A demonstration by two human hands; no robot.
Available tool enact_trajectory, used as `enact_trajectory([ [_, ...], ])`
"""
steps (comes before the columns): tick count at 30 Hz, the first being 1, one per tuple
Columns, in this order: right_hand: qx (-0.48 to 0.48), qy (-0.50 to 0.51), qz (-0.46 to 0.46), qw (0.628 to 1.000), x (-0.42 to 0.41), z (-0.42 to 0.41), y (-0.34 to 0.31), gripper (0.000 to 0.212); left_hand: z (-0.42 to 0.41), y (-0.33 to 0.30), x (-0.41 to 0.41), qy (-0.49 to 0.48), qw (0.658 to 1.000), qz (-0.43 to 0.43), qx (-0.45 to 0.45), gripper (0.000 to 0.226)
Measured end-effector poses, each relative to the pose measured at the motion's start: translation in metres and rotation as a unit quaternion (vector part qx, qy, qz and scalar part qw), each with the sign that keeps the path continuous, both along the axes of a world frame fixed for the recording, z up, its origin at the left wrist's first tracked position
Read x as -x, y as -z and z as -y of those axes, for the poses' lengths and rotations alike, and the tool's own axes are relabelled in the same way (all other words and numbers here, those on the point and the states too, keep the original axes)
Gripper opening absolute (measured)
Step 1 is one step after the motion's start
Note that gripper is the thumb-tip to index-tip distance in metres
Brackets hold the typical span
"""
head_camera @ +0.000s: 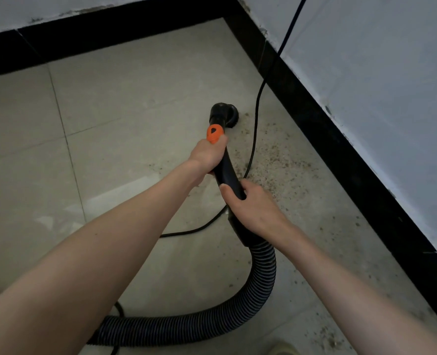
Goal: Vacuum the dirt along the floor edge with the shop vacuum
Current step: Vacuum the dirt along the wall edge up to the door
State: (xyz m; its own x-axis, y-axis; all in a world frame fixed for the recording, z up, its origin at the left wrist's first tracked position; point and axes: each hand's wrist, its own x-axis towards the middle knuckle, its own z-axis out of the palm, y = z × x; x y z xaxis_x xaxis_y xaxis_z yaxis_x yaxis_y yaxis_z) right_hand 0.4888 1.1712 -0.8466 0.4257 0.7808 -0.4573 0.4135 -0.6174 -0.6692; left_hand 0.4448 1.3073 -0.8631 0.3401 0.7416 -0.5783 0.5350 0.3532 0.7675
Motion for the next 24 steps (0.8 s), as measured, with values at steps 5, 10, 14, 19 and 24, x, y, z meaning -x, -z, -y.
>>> enact_trajectory([
  [5,-0.02,0.043,-0.026,0.999,-0.012,-0.001,0.009,0.034,-0.006,0.004,-0.023,0.036,0.999,-0.004,-0.015,0.029],
  [10,-0.024,0.071,-0.024,0.997,-0.017,-0.001,0.012,0.031,-0.009,0.005,-0.04,0.076,0.997,-0.008,-0.023,0.029],
  [14,-0.015,0.094,-0.017,0.995,-0.02,0.002,0.012,0.032,-0.008,0.008,-0.053,0.106,0.994,-0.013,-0.032,0.028],
  [19,-0.021,0.129,-0.02,0.991,-0.028,0.003,0.015,0.035,-0.006,0.007,-0.073,0.133,0.991,-0.009,-0.03,0.028],
  [24,-0.022,0.165,-0.014,0.986,-0.033,0.011,0.021,0.044,0.008,0.013,-0.087,0.132,0.991,0.015,-0.013,0.028],
])
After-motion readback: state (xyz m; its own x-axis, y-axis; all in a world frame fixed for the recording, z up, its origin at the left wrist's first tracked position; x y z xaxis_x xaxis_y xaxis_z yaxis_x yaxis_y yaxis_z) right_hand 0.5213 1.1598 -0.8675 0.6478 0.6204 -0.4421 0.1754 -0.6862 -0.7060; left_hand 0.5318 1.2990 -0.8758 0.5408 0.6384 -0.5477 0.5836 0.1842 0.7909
